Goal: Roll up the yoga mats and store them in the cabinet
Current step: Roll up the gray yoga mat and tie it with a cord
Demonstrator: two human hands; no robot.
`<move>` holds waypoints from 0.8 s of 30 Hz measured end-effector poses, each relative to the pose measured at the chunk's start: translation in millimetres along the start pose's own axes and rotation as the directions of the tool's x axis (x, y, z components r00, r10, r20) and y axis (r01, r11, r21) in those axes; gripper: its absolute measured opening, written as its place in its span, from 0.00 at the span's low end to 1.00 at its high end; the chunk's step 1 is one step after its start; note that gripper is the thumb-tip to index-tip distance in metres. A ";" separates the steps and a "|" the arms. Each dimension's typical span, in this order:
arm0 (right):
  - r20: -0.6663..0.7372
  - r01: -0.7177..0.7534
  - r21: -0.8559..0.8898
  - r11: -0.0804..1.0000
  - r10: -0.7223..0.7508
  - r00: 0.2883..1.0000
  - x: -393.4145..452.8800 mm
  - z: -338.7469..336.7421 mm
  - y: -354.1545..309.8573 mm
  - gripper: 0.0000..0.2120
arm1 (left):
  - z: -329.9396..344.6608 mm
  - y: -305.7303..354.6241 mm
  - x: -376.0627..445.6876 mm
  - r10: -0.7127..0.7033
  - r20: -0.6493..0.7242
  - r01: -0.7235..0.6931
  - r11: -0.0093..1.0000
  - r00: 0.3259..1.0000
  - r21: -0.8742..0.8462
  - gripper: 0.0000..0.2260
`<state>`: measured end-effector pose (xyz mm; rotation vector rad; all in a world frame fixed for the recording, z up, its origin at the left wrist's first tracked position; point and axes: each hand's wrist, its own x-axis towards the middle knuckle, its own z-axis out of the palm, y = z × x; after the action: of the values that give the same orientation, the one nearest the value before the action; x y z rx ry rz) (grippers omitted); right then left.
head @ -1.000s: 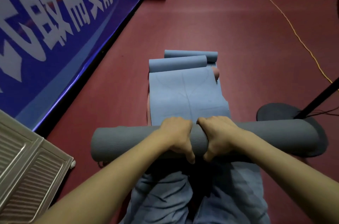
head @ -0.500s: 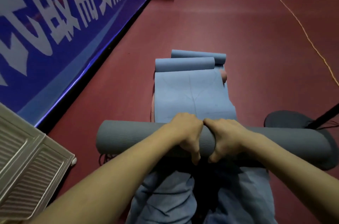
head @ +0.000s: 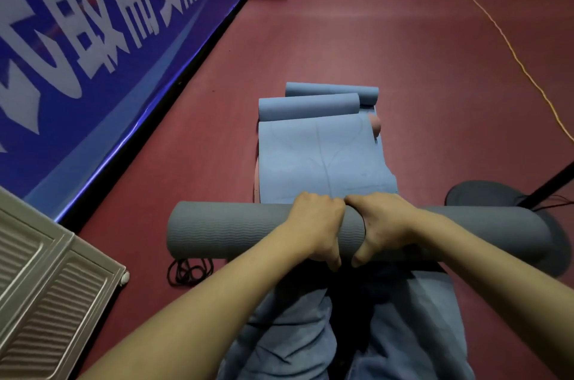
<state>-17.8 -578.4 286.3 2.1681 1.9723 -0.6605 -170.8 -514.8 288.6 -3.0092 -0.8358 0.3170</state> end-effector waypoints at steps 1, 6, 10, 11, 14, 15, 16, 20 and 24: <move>-0.022 0.024 0.005 1.000 -0.024 0.999 -3.2 1.0 1.1 0.42 | 0.5 0.1 -0.6 0.001 -0.005 -0.001 1.000 1.000 0.002 0.38; 0.003 0.036 0.047 0.998 -0.036 0.999 -28.9 -10.8 21.7 0.53 | 5.3 -3.8 -4.8 0.002 -0.033 -0.002 1.000 0.999 -0.010 0.33; -0.055 -0.086 -0.032 0.996 0.084 0.995 -56.3 -4.5 57.1 0.52 | 3.4 -8.3 -6.0 -0.002 -0.043 0.002 1.000 0.999 -0.006 0.33; -0.082 -0.103 -0.047 0.994 0.099 0.992 -60.1 -0.4 60.8 0.51 | 3.9 -8.1 -7.0 0.001 -0.043 -0.001 1.000 0.999 -0.001 0.33; -0.141 -0.116 -0.071 0.991 0.105 0.984 -64.2 8.7 59.4 0.46 | 5.0 -6.2 -11.4 0.002 -0.049 -0.001 1.000 0.999 0.017 0.34; -0.147 -0.121 -0.074 0.990 0.109 0.983 -65.0 9.6 57.2 0.44 | 4.2 -5.8 -13.4 0.000 -0.049 0.001 1.000 0.999 0.018 0.34; -0.149 -0.128 -0.074 0.989 0.115 0.982 -66.2 9.1 54.7 0.44 | 3.0 -6.0 -14.9 0.000 -0.044 0.001 1.000 0.999 0.018 0.34; -0.135 -0.142 -0.065 0.988 0.132 0.982 -77.1 7.8 43.9 0.42 | -5.4 -8.0 -26.2 0.021 0.002 -0.021 0.999 1.000 0.044 0.34; -0.127 -0.130 -0.065 0.989 0.121 0.984 -94.9 10.1 25.0 0.42 | -9.8 -10.7 -48.0 0.036 0.033 -0.039 0.997 0.999 0.073 0.35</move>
<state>-0.2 -672.3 311.0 2.3169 1.8636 -0.4390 -214.5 -529.6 308.0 -2.9618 -0.7526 0.3880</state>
